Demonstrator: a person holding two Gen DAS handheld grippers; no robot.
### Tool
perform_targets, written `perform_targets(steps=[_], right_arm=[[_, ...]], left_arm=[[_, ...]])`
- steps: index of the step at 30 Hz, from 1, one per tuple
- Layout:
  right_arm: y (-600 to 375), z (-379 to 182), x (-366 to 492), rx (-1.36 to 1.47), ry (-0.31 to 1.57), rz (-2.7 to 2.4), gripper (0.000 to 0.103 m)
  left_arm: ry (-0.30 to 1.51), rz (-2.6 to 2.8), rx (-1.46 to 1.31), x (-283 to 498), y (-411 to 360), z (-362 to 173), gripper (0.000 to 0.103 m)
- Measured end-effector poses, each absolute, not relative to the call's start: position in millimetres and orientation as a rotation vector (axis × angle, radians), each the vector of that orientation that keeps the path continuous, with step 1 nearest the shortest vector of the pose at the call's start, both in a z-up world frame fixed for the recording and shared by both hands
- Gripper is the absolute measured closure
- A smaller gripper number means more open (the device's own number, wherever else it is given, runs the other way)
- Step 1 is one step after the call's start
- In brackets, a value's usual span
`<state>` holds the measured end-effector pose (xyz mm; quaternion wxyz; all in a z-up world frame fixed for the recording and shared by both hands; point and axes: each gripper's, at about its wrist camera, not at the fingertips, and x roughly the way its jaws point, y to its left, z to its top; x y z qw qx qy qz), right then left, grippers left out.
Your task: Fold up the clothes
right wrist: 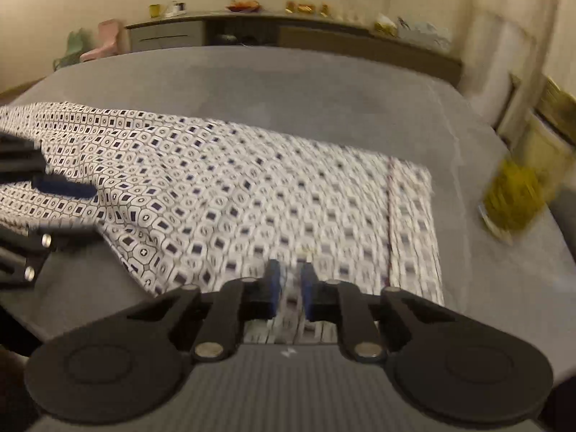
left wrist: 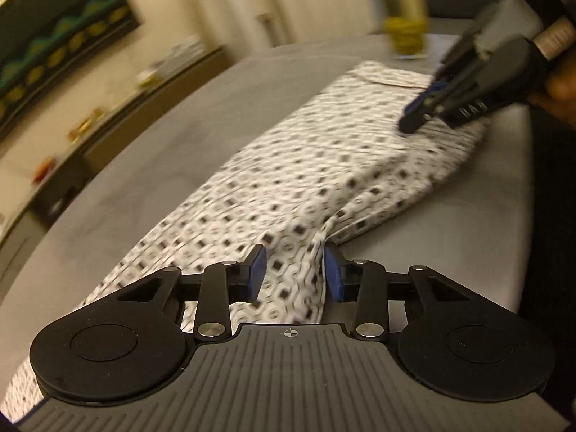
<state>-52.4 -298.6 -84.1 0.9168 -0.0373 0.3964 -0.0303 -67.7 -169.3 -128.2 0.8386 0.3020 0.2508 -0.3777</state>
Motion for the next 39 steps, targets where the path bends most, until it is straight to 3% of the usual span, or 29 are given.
perform_targets(steps=[3,7,16,23,29,32,39], right_arm=[[-301.1,-85.4,-22.2,-0.106,0.803,-0.067,0.091],[-301.2,-83.1,-39.5,-0.221,0.854,-0.050,0.091],[-309.1,-68.7,-62.5,-0.268,0.845,-0.173,0.082],[-263.8,-55.3,-44.2,-0.258,0.753,-0.037,0.047],[-267.2,-61.2,-22.1,-0.144,0.768,-0.103,0.043],[-296.5,-59.7,0.2,-0.047,0.786,-0.162,0.041],[-353.7,-78.2,84.3,0.054,0.918,-0.150,0.047]], left_arm=[[0.606,-0.839,0.541,-48.2,-166.2,-125.9,0.085],[0.683,-1.041,0.482,-62.3,-151.4,-124.6,0.076],[0.661,-0.887,0.341,-30.1,-81.3,-84.4,0.075],[0.758,-0.388,0.207,32.4,81.7,-96.2,0.073],[0.820,-0.207,0.166,80.3,126.9,-121.4,0.073],[0.820,-0.229,0.182,107.6,111.0,-120.9,0.074],[0.848,-0.187,0.246,172.1,113.7,-126.6,0.055]])
